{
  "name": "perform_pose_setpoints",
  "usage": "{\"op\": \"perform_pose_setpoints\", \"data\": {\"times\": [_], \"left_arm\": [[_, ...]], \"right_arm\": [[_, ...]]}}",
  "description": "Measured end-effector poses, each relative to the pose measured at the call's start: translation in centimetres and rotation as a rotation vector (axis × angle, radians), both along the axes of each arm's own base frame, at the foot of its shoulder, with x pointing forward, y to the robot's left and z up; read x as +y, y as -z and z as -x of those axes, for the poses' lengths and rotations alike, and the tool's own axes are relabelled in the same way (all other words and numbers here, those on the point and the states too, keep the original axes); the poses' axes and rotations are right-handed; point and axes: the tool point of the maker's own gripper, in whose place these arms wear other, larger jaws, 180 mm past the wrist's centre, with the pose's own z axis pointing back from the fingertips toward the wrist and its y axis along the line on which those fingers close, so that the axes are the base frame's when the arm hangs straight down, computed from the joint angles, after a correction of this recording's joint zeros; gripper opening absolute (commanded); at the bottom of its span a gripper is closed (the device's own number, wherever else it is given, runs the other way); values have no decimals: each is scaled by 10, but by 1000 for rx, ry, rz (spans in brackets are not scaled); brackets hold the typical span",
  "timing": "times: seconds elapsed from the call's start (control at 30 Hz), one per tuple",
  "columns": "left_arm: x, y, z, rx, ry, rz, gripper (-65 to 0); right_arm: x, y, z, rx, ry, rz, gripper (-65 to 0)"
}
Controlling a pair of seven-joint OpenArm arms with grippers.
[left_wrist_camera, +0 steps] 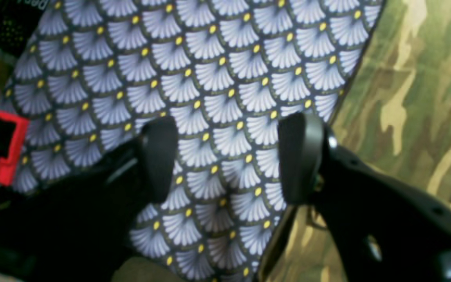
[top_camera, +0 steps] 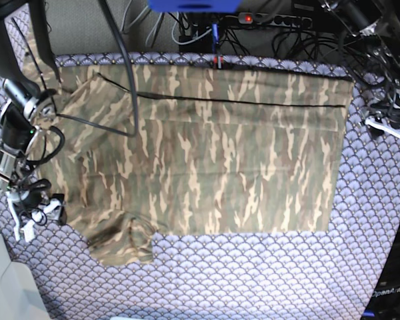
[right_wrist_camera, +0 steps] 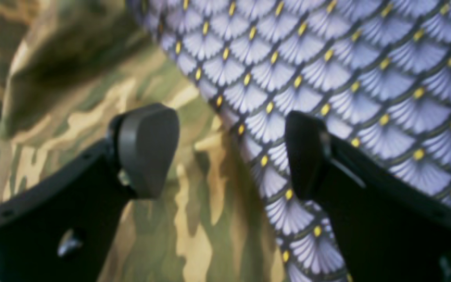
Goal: Fold the T-shirt properly
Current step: 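Move the right gripper along the shirt side down to the hem corner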
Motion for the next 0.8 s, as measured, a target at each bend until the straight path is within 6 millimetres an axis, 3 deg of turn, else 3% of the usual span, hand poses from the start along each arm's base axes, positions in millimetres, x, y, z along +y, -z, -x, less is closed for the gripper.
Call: {"op": "perform_pose_setpoints", "data": {"times": [0.27,0.47,0.8], "left_arm": [[-4,6,5,42,4,23,-251],[-4,6,4,39,4,25,-251],[-4,6,4,39,4,25,-251]], "right_arm": [[-9,-1,1,-35,14,-11,-179],[1,22,12,-4,7,-69,-179],[6,35,20,8,8,-107,-183]]}}
